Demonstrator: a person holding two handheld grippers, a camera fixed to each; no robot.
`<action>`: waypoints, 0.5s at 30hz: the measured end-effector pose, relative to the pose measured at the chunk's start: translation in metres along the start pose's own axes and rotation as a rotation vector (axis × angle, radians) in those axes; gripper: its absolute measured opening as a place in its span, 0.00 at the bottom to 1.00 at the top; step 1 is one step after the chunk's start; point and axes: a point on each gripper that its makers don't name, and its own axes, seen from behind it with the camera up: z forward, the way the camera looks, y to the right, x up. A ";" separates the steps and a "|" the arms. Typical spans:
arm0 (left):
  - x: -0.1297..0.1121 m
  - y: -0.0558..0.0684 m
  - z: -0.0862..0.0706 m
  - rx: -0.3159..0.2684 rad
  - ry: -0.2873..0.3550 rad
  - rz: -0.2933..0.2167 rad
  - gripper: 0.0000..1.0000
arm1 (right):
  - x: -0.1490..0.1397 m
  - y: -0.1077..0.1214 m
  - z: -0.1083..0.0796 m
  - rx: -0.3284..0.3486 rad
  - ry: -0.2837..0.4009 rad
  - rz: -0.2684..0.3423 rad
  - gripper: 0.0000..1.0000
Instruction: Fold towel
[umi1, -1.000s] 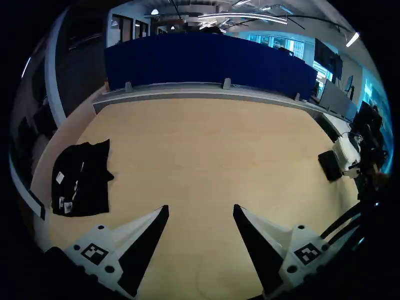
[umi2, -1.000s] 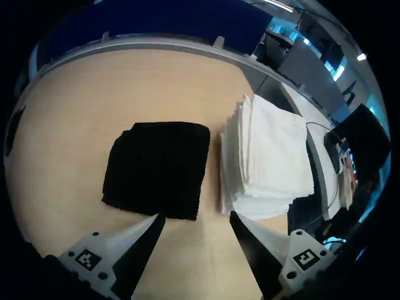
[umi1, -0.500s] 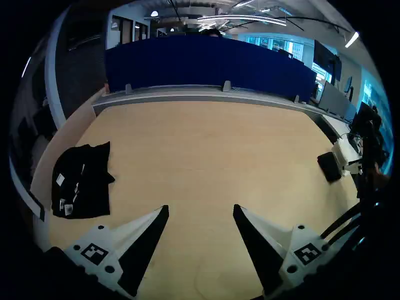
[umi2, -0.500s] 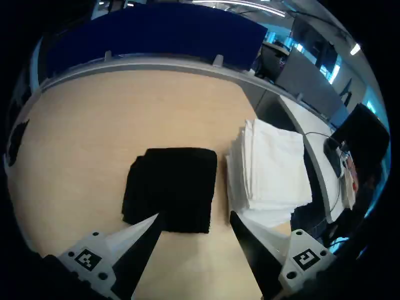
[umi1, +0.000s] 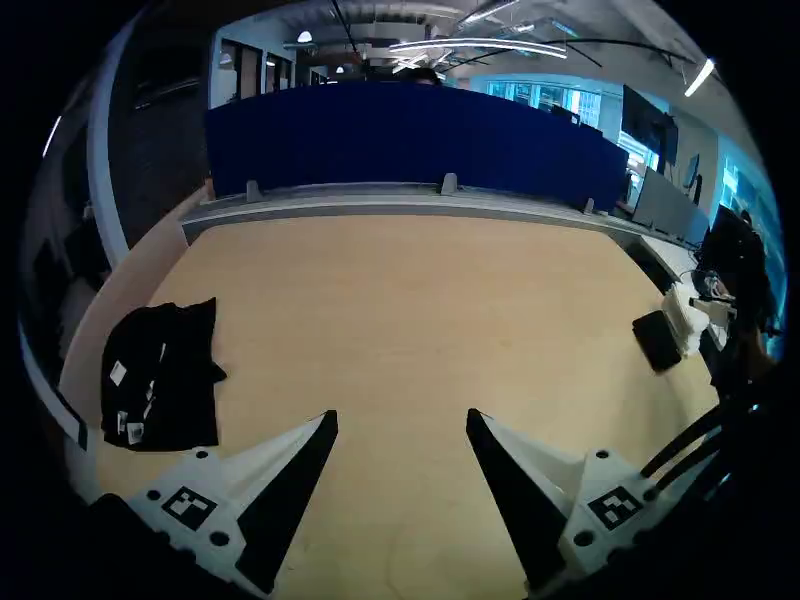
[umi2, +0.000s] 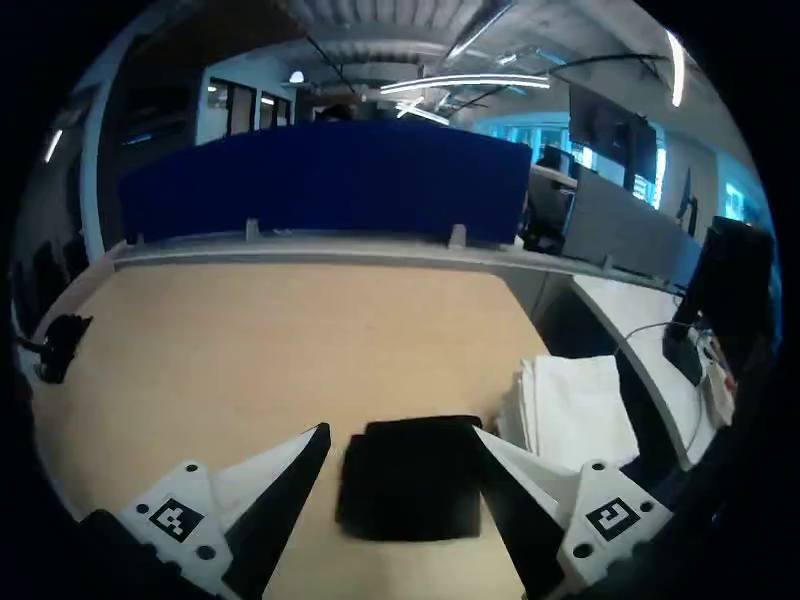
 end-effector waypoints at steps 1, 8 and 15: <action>0.001 0.000 0.001 -0.002 0.003 0.000 0.95 | 0.005 -0.003 -0.001 0.003 0.017 0.003 1.00; 0.010 0.001 0.004 -0.007 0.032 0.006 0.96 | 0.036 -0.015 -0.008 0.004 0.121 0.036 1.00; 0.024 0.001 0.005 -0.006 0.081 0.009 0.96 | 0.065 -0.030 -0.019 -0.004 0.233 0.075 1.00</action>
